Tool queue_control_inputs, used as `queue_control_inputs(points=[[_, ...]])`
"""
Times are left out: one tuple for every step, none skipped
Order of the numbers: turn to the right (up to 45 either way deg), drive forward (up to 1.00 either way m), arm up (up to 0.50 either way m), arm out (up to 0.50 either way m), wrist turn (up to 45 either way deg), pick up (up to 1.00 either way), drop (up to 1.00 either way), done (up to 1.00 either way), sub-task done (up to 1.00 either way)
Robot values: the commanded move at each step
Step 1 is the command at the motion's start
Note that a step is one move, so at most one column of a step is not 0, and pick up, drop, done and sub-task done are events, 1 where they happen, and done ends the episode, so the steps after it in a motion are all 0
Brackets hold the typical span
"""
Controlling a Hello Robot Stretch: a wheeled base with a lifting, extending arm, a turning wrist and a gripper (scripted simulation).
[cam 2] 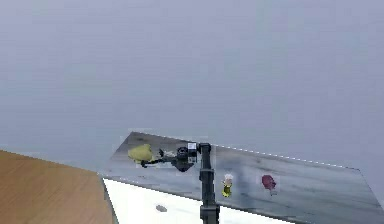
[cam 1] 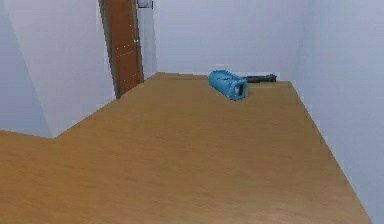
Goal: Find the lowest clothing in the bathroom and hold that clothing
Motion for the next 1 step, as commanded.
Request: queue_control_inputs(points=[[0.0,0.0,0.0,0.0,0.0,0.0,0.0,1.0,0.0]])
